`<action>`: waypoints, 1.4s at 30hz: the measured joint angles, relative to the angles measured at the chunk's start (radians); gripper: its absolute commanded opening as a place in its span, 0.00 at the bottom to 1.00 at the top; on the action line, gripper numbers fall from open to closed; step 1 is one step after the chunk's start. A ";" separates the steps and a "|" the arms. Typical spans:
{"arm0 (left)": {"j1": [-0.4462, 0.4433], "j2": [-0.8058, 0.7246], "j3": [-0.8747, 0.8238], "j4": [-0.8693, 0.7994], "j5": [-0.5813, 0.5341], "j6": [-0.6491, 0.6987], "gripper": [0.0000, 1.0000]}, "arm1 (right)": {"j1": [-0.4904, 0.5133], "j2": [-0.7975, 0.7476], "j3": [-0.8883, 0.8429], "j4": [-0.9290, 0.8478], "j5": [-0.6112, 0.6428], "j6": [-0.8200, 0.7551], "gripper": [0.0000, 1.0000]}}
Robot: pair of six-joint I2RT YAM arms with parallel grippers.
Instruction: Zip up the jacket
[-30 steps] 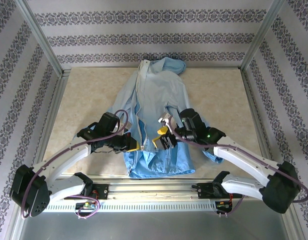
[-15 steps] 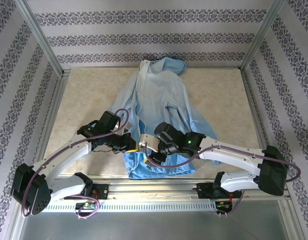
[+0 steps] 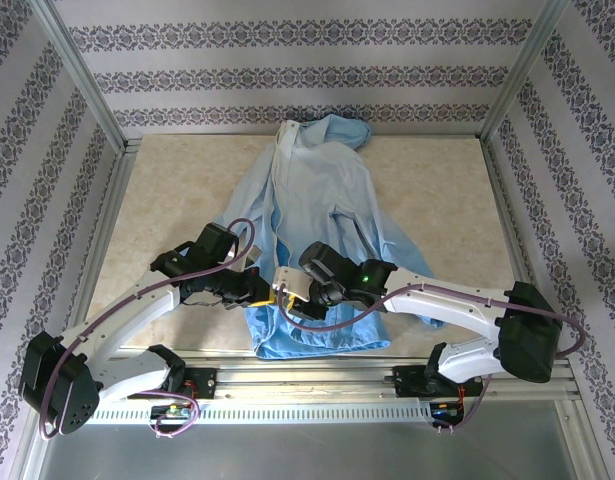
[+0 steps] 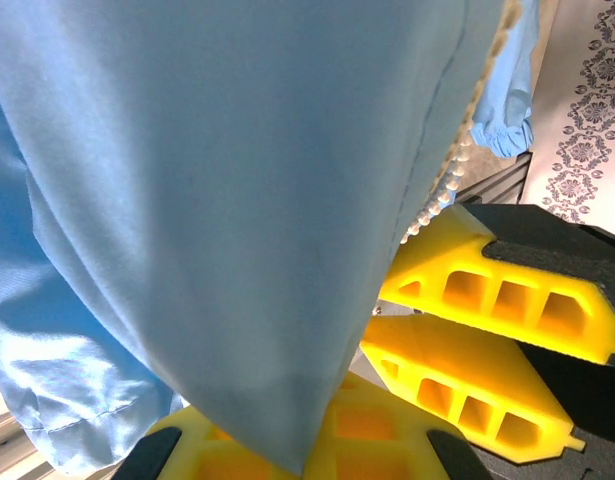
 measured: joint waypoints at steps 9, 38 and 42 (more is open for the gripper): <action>0.000 -0.019 -0.014 0.007 0.000 -0.010 0.00 | 0.000 0.002 0.010 0.000 -0.013 -0.011 0.50; 0.000 -0.037 -0.026 0.010 -0.008 -0.018 0.00 | 0.003 0.100 0.101 -0.025 -0.064 -0.037 0.37; 0.000 -0.037 -0.026 0.010 -0.008 -0.018 0.00 | 0.003 0.081 0.101 -0.027 -0.061 -0.037 0.32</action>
